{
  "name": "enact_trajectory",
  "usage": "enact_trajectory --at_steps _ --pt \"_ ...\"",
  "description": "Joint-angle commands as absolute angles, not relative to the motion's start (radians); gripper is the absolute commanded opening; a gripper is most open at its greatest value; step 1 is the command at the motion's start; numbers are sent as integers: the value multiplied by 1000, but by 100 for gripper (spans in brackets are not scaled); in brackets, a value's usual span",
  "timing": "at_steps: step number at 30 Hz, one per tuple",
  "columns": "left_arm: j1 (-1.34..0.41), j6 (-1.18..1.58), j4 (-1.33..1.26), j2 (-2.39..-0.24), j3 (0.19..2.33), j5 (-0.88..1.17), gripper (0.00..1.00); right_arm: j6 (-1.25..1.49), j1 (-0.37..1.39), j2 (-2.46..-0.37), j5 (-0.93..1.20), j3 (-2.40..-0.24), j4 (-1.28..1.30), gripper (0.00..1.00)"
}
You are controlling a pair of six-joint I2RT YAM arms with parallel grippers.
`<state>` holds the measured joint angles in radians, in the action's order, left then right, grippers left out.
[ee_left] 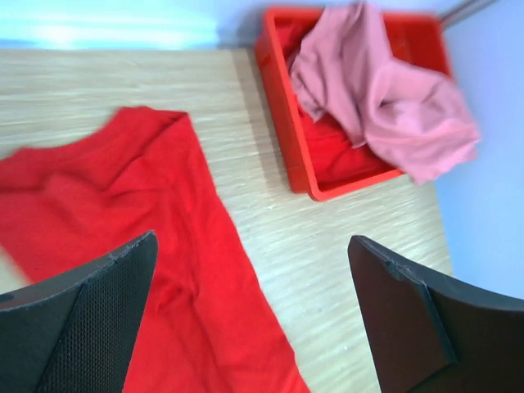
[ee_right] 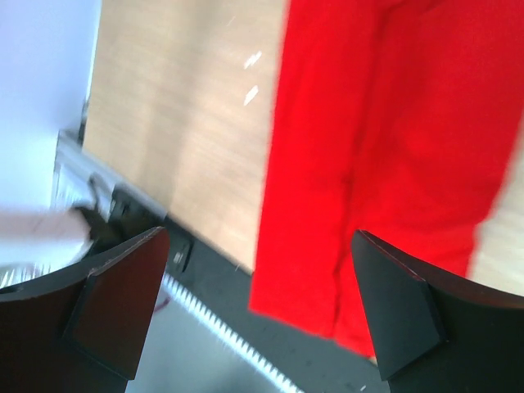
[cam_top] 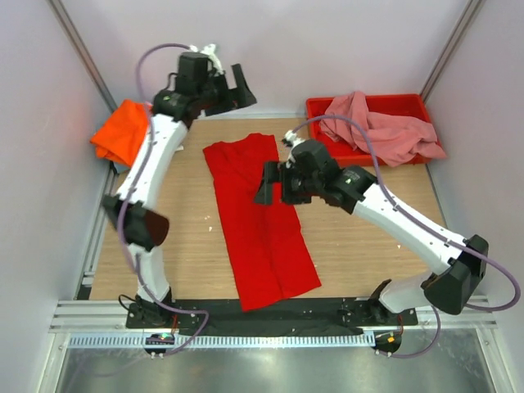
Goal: Fold and stack the t-shirts
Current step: Fold the tshirt
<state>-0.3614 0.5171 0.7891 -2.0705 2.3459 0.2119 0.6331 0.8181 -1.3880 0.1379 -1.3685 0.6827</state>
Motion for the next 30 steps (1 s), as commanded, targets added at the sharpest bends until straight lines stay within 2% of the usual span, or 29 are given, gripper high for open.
enact_trajectory --at_steps 1,2,4,5,8,12,16,20,21,26,30 --pt "-333 472 923 -1860 2065 88 99 546 689 -1388 63 -1400 654 100" --pt "-334 482 923 -1759 1957 75 97 531 602 -1464 64 -1464 670 99" --pt "-342 509 898 -1634 1776 64 95 477 551 -1584 72 -1572 733 94" --pt "-350 517 879 -1506 1596 33 95 450 542 -1702 66 -1691 753 92" --pt "-405 563 884 -1320 1317 -69 95 373 543 -1859 110 -1897 775 91" --pt "-468 664 920 -983 1056 -170 94 333 545 -2156 167 -2100 795 89" --pt "-476 712 982 -809 954 -149 94 354 545 -2328 306 -2224 720 85" --pt "-512 704 1075 -750 974 -160 94 370 545 -2428 439 -2241 611 85" --pt "-528 700 1078 -743 974 -169 100 371 545 -2445 448 -2247 598 85" --pt "-543 713 1103 -752 977 -202 100 380 525 -2583 413 -2319 598 85" --pt "-554 724 1098 -756 980 -241 100 449 465 -2646 250 -2339 609 85"
